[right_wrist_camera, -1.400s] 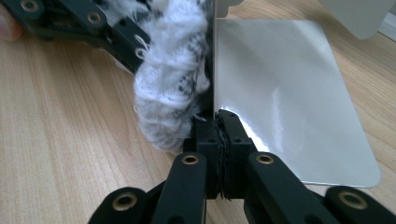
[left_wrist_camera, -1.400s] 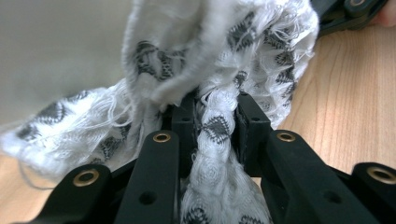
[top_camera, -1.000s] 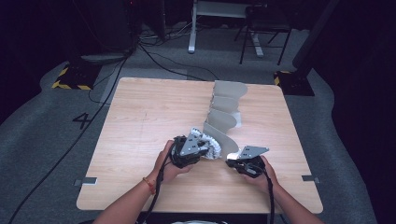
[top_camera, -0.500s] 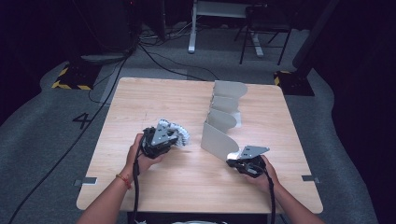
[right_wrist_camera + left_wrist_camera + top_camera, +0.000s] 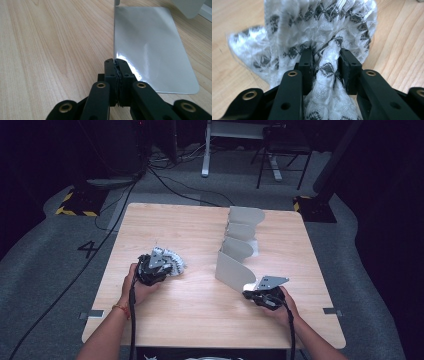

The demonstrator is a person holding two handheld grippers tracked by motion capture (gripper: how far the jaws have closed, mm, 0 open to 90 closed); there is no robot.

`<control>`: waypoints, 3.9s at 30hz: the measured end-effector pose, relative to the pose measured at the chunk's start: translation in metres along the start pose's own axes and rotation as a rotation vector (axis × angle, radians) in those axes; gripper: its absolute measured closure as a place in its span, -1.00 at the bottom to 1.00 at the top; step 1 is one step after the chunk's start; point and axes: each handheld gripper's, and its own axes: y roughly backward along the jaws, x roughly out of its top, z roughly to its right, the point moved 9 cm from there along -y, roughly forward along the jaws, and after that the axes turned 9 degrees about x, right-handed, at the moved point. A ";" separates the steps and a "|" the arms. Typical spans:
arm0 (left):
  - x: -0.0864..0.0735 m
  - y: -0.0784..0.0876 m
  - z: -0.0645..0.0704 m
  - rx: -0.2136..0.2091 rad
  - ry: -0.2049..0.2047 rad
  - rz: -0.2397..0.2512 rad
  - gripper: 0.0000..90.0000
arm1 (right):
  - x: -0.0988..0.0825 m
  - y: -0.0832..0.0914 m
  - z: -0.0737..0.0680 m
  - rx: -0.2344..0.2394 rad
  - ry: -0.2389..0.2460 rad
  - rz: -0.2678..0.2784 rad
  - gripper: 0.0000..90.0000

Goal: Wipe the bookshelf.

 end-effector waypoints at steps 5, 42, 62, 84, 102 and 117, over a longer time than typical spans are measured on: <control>-0.004 -0.003 -0.002 -0.010 0.026 -0.007 0.42 | 0.000 0.001 0.000 0.001 -0.001 0.003 0.96; -0.023 0.088 -0.010 0.063 -0.033 -0.023 -0.44 | -0.004 0.091 0.026 -0.186 0.000 0.027 0.04; -0.101 0.114 0.001 -0.006 0.030 -0.093 -0.46 | -0.083 0.129 0.038 -0.271 -0.199 0.073 -0.19; -0.122 0.114 -0.005 -0.014 0.141 -0.102 -0.51 | -0.119 0.135 0.034 -0.338 -0.300 0.044 -0.34; -0.122 0.113 -0.006 -0.006 0.154 -0.108 -0.55 | -0.118 0.134 0.035 -0.339 -0.303 0.044 -0.36; -0.121 0.112 -0.009 0.004 0.159 -0.106 -0.55 | -0.117 0.133 0.036 -0.339 -0.303 0.042 -0.37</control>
